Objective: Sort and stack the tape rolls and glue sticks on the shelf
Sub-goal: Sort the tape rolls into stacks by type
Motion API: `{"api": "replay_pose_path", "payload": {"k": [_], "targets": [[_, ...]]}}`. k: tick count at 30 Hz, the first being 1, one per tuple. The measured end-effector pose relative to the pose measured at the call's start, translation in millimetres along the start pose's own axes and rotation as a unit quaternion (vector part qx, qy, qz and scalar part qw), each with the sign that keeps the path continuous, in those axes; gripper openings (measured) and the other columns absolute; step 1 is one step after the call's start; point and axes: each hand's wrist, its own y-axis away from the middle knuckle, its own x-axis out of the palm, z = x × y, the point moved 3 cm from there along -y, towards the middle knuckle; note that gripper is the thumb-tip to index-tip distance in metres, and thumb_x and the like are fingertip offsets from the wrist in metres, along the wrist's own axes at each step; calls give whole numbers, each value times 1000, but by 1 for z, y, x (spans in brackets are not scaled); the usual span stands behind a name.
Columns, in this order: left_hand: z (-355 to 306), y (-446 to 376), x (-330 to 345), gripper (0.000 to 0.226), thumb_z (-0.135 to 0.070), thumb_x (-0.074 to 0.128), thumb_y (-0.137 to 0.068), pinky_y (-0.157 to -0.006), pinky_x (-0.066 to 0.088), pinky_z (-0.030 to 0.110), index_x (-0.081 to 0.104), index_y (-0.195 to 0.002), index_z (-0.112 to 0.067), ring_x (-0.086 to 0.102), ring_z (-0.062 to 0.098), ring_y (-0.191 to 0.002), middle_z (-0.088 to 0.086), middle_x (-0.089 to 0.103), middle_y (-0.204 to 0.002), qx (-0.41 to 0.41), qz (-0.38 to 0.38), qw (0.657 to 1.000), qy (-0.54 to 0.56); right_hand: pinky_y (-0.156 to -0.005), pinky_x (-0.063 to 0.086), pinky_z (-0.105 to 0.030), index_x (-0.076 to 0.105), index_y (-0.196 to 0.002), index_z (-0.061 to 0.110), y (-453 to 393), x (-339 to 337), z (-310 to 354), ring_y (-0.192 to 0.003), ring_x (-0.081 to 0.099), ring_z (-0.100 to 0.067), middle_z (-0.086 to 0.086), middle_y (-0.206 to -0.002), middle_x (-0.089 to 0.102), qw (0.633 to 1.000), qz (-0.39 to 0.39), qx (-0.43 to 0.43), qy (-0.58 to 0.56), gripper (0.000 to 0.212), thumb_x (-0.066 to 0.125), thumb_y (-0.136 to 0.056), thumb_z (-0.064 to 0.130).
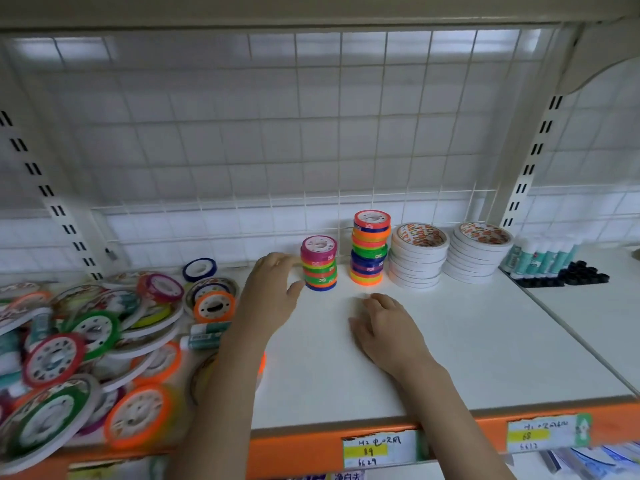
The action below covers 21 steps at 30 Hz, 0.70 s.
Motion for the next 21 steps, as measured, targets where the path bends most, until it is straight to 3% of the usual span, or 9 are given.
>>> {"api": "replay_pose_path", "payload": {"k": [8, 13, 17, 21], "targets": [[73, 76, -52, 32, -25, 54, -92, -89, 44, 35, 59, -121, -13, 54, 27, -108, 9, 60, -118, -127, 1, 988, -90, -108, 26, -24, 51, -128, 9, -2, 9, 60, -128, 39, -19, -5, -134, 49, 996, 4, -91, -19, 42, 40, -98, 36], [85, 94, -77, 16, -19, 55, -91, -78, 44, 30, 67, -101, -14, 58, 20, -94, 3, 64, -100, -124, 9, 984, -126, -105, 30, -24, 53, -125, 8, -4, 18, 90, -126, 42, -22, -6, -131, 52, 991, -3, -130, -29, 41, 41, -97, 35], [90, 97, -73, 30, -25, 58, -90, -86, 42, 26, 59, -120, -22, 55, 15, -106, -4, 59, -119, -129, 59, 982, -125, -103, 33, -25, 55, -124, 7, -4, 19, 100, -124, 44, -23, -7, -129, 53, 988, -11, -148, -36, 38, 44, -96, 31], [91, 94, -66, 36, -28, 60, -89, -95, 40, 32, 55, -124, -26, 50, 15, -111, -6, 54, -123, -119, 85, 979, -143, -99, 36, -26, 58, -117, 9, -5, 20, 99, -118, 47, -22, -5, -123, 56, 989, -12, -144, -43, 34, 44, -95, 30]]}}
